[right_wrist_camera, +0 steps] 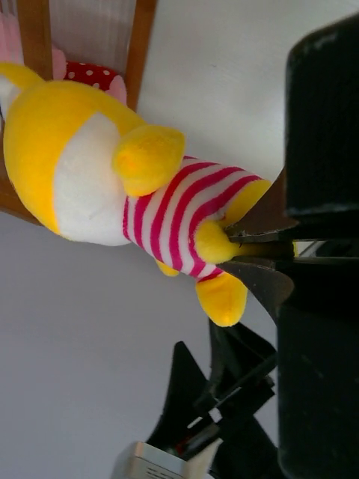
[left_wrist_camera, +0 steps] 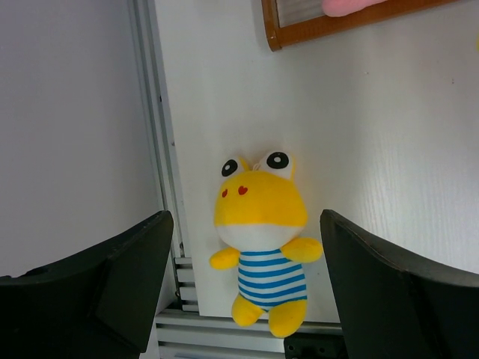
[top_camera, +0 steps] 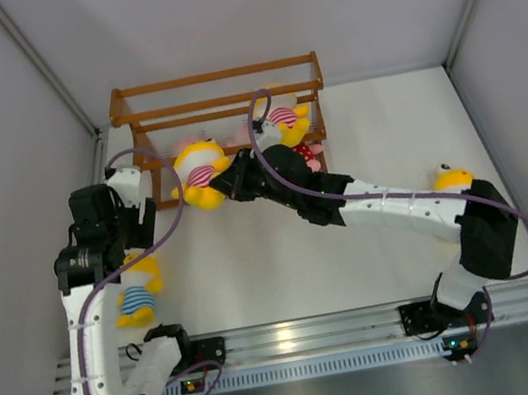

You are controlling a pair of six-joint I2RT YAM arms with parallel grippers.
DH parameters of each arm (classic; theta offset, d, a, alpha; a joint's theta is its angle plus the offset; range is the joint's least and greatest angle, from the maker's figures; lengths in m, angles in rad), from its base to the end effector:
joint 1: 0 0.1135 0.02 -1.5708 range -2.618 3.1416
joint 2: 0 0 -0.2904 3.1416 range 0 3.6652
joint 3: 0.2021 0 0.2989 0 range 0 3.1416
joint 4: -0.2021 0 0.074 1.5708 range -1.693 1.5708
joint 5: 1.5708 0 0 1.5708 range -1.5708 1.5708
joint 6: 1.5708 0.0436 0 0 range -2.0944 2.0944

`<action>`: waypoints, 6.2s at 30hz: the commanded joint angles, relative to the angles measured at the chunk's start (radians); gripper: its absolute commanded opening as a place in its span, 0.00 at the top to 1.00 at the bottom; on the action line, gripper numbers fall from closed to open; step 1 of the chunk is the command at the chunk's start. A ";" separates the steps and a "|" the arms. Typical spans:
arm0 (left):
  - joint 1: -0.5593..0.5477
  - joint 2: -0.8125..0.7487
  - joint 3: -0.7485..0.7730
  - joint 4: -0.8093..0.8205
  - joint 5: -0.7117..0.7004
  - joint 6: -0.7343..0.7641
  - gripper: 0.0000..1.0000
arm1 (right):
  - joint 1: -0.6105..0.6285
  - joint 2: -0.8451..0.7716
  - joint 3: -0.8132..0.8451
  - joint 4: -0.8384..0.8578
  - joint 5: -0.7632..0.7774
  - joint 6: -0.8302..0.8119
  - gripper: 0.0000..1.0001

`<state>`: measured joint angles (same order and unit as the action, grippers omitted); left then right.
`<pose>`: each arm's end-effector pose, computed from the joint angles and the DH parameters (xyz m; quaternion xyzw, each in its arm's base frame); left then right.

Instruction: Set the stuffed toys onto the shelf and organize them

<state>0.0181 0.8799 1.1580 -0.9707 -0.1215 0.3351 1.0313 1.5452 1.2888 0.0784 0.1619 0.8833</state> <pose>0.1902 0.0087 0.4005 0.1171 0.8962 0.1286 0.4081 0.2250 0.3621 0.3669 -0.0048 0.7664 0.4870 0.4188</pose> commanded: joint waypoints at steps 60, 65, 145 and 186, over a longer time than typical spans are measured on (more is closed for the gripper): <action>-0.012 0.007 -0.070 -0.022 0.007 0.051 0.15 | -0.289 -0.494 -0.264 -0.770 0.515 -0.184 0.26; -0.012 -0.005 -0.217 -0.102 -0.056 0.143 0.11 | -0.438 -0.551 -0.351 -0.741 0.447 -0.208 0.26; 0.240 0.274 0.414 -0.370 0.721 0.105 1.00 | 0.311 0.345 0.440 -0.305 -0.266 -1.719 0.26; 0.241 0.208 0.645 -0.369 0.508 0.077 0.02 | -0.574 0.182 0.679 -0.310 -1.102 -1.385 1.00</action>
<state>0.2600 1.0912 1.8236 -1.3525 0.3836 0.3985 0.5278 1.6737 1.8977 -0.2829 -0.7395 -0.5911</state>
